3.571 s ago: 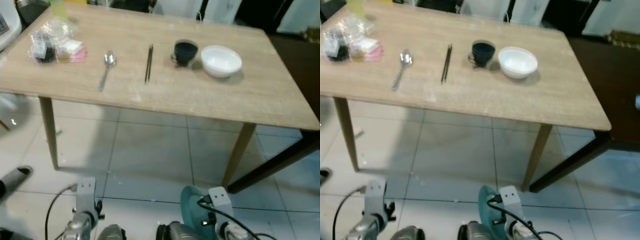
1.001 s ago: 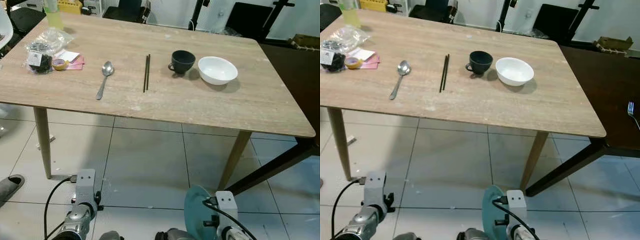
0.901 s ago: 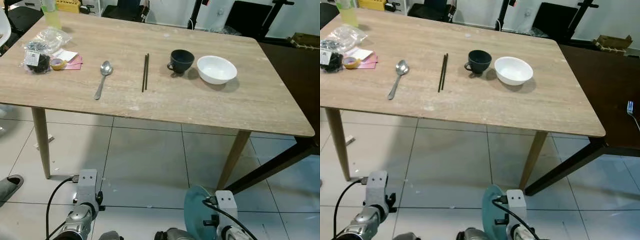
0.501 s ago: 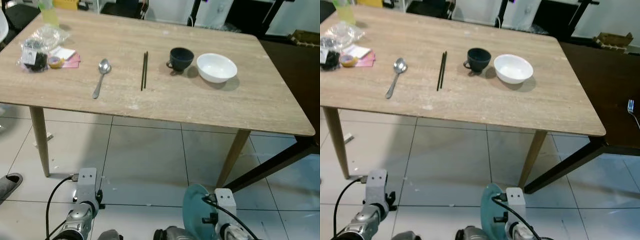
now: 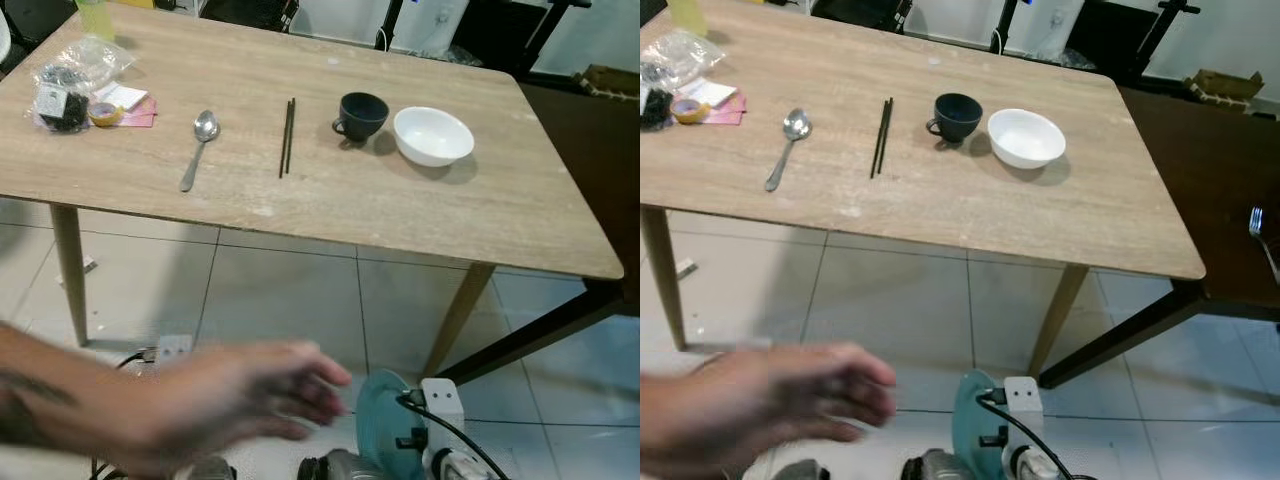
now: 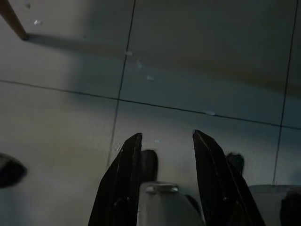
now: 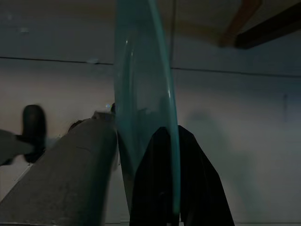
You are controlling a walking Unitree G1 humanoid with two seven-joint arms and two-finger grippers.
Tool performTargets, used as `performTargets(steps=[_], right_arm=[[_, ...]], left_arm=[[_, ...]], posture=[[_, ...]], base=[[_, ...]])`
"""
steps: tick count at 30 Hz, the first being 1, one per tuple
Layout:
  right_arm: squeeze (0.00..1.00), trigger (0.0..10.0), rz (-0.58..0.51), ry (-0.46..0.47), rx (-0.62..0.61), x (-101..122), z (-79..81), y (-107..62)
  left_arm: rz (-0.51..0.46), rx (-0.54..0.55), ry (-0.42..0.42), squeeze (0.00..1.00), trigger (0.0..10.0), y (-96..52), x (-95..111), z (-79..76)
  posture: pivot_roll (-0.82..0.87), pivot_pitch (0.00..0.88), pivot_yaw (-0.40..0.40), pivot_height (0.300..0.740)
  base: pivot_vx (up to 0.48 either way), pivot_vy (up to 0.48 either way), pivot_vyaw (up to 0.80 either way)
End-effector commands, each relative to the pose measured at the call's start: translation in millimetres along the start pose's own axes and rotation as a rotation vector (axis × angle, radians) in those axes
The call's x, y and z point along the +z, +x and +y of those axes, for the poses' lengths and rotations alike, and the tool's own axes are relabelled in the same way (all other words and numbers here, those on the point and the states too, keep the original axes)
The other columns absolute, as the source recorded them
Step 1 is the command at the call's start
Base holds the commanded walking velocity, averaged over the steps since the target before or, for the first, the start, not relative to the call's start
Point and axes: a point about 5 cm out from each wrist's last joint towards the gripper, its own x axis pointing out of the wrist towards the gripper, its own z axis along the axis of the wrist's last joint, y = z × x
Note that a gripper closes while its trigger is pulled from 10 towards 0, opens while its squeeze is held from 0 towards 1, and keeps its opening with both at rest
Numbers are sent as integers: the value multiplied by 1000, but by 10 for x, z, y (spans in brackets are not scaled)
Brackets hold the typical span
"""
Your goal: Setting the table
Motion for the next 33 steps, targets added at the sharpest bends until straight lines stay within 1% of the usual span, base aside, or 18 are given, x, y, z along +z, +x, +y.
performTargets(steps=[1,4,9,13,18,19,20,21,22,24,26,27,28,29,30,31,33], right_arm=[[0,10000,29,-10,-12,-78,-43,-21],[0,10000,28,-9,-14,-75,-56,-23],[0,10000,26,-10,-23,-86,-137,-40],[0,10000,27,-11,-27,-88,-163,-45],[0,10000,27,-6,-29,-95,-151,-45],[0,10000,27,-6,-29,-95,-151,-45],[0,10000,-38,-17,-52,-16,-156,-40],[0,10000,-38,-17,-52,-16,-156,-40],[0,10000,-80,-24,-67,35,-166,-41],[0,10000,-145,-24,-132,141,-233,-46],[0,10000,-177,-95,-176,203,-271,-52],[0,10000,-184,-116,-182,214,-274,-53],[0,10000,-233,-254,-220,300,-273,-57],[0,10000,-233,-254,-220,300,-273,-57],[0,10000,-265,-303,-229,355,-261,-58],[0,10000,-307,-332,-228,431,-239,-58],[0,10000,-321,-316,-219,458,-228,-56]], left_arm=[[20,-16,-7,0,10000,-11,-64,-61],[21,-16,-6,0,10000,-15,-75,-57],[24,-9,-2,0,10000,-25,-101,-14],[24,-4,19,0,10000,-24,-97,3],[17,-2,104,0,10000,-27,-97,23],[17,-2,104,0,10000,-27,-97,23],[-22,13,132,0,10000,-26,-53,33],[-22,13,132,0,10000,-26,-53,33],[-48,20,136,0,10000,-25,-20,34],[-134,35,119,0,10000,-19,113,30],[-176,36,141,0,10000,-14,193,11],[-181,35,149,0,10000,-13,203,5],[-187,18,204,0,10000,-7,225,-28],[-187,18,204,0,10000,-7,225,-28],[-181,14,224,0,10000,-4,222,-37],[-167,16,232,0,10000,-1,210,-37],[-162,22,225,0,10000,0,203,-30]], posture=[[87,76,-81,740],[87,76,-81,740],[85,72,-84,740],[87,69,-81,740],[87,66,-78,740],[87,66,-78,740],[83,69,-75,740],[83,69,-75,740],[83,70,-74,740],[83,70,-74,740],[81,70,-70,740],[81,70,-70,740],[82,70,-68,740],[82,70,-68,740],[82,70,-66,740],[80,69,-66,740],[80,69,-66,740]], base=[[0,0,0],[0,0,0],[0,0,0],[0,0,0],[0,0,0],[0,0,0],[0,0,0],[0,0,0],[0,0,0],[0,0,0],[0,0,0],[0,0,0],[0,0,0],[0,0,0],[0,0,0],[0,0,0],[0,0,0]])
